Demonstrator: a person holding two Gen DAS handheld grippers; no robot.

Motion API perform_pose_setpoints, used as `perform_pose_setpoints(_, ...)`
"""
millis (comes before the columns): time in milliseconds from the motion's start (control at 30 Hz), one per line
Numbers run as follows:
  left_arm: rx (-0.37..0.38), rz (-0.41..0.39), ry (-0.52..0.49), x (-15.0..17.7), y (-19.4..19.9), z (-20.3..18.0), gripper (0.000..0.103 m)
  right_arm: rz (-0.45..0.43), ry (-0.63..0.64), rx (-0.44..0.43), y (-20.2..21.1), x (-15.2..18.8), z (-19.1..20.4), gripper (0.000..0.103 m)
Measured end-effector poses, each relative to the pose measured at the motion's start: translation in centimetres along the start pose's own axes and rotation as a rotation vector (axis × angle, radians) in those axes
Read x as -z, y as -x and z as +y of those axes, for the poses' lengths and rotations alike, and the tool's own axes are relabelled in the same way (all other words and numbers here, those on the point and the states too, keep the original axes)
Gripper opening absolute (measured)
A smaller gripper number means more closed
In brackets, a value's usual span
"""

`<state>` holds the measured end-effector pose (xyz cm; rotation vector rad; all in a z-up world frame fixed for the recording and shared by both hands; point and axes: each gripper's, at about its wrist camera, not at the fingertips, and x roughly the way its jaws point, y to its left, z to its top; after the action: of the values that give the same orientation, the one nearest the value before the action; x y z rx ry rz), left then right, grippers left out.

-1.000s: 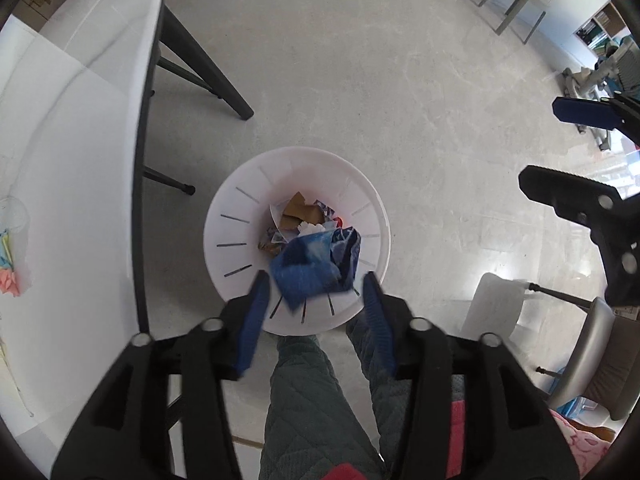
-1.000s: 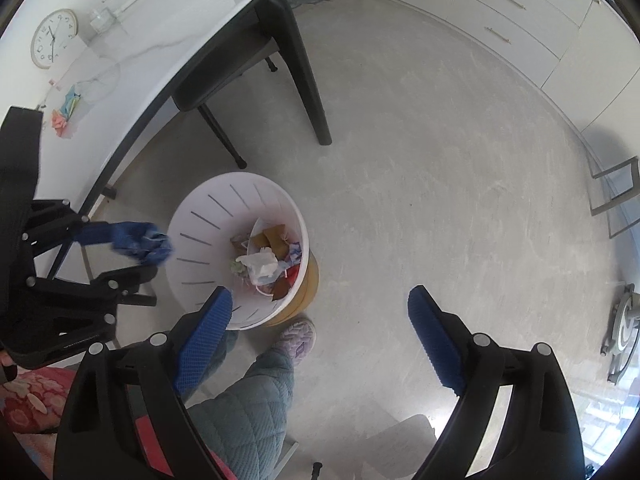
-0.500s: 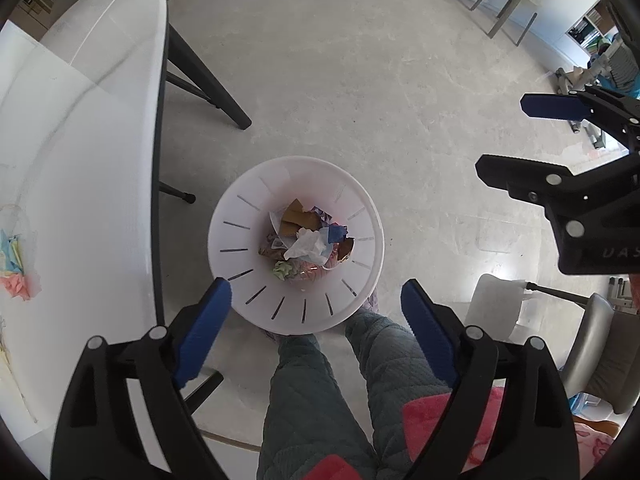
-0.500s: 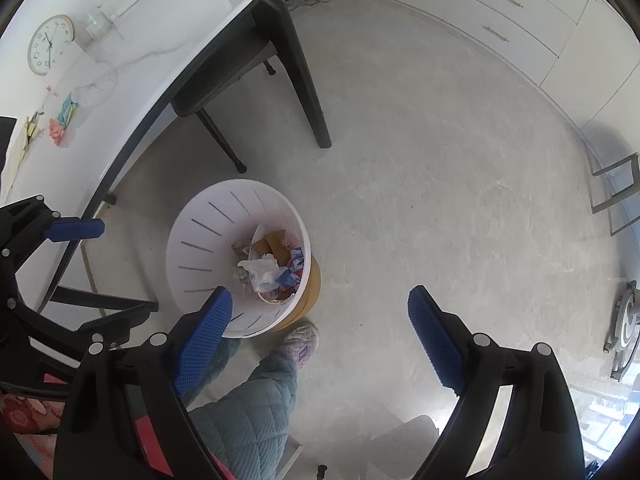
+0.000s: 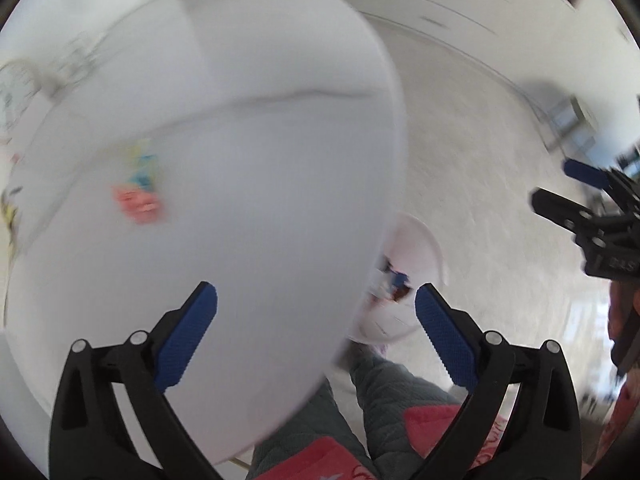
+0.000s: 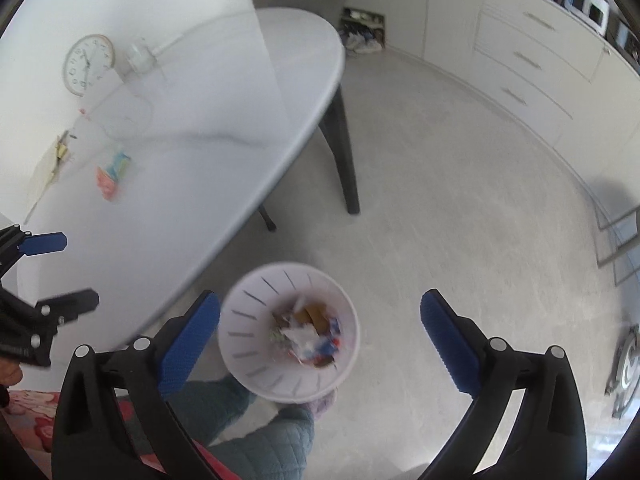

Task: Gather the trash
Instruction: 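Grasp the pink sticky note with the left tool while the right grasps the yellow-blue notes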

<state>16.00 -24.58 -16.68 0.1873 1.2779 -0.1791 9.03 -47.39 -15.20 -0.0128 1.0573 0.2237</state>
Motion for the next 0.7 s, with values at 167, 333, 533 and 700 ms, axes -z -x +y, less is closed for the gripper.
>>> perform_pose_setpoints(167, -0.078, -0.048, 0.143, -0.6, -0.1, 8.5, 0.095, -0.034, 0.074, -0.048, -1.3, -4.9, 6.2, 0.100)
perform_pose_setpoints(333, -0.078, -0.076, 0.234, -1.2, -1.9, 14.9, 0.095, -0.037, 0.117, -0.102, -3.4, -9.3, 11.9, 0.100)
perform_pose_setpoints(533, -0.003, -0.087, 0.175, -2.6, -4.9, 17.6, 0.095, -0.003, 0.106, -0.102, -6.4, -12.7, 16.9, 0.100)
perform_pose_setpoints(700, 0.039, -0.062, 0.095, -4.0, -8.0, 17.9, 0.092, 0.046, 0.086, -0.085, -8.8, -14.6, 18.7, 0.100)
